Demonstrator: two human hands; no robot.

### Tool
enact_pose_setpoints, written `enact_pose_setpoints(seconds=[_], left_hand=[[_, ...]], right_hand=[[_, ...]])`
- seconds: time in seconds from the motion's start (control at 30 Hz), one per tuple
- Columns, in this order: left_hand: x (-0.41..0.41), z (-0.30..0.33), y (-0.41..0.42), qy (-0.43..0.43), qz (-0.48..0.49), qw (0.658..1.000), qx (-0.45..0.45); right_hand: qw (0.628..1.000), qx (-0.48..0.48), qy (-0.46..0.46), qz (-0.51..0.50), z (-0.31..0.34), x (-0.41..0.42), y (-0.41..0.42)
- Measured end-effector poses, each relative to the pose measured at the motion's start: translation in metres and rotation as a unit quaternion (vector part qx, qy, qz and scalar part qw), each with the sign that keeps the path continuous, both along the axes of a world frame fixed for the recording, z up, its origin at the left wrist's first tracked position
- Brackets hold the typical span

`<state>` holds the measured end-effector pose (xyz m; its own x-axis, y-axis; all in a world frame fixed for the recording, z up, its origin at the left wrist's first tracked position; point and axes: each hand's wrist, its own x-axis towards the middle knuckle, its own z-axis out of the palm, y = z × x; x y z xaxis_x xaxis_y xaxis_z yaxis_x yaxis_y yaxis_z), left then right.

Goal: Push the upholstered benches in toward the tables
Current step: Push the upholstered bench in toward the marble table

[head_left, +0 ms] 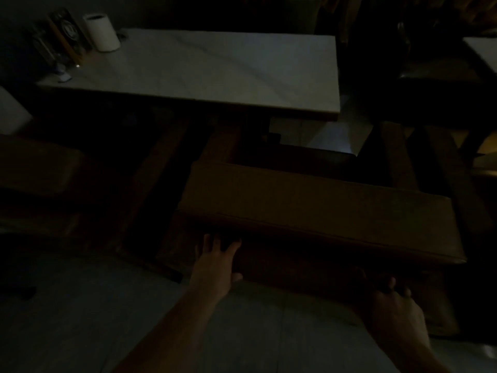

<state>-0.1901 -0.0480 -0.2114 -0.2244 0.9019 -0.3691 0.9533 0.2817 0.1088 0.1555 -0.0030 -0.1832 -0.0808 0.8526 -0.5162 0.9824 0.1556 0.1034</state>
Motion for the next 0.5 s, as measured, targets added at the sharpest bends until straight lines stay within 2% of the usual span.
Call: enact_pose_setpoints(seconds=[0.27, 0.4, 0.5], left_hand=[[-0.005, 0.000, -0.004, -0.001, -0.024, 0.999, 0.022], [-0.015, 0.003, -0.006, 0.008, -0.047, 0.997, 0.060], [-0.024, 0.002, -0.008, 0.027, -0.059, 0.992, 0.104]], right_hand=[[0.997, -0.038, 0.021, -0.066, 0.013, -0.009, 0.009], [0.994, 0.038, 0.041, -0.090, 0.009, -0.013, 0.001], [0.991, 0.046, 0.065, -0.104, 0.009, -0.022, -0.003]])
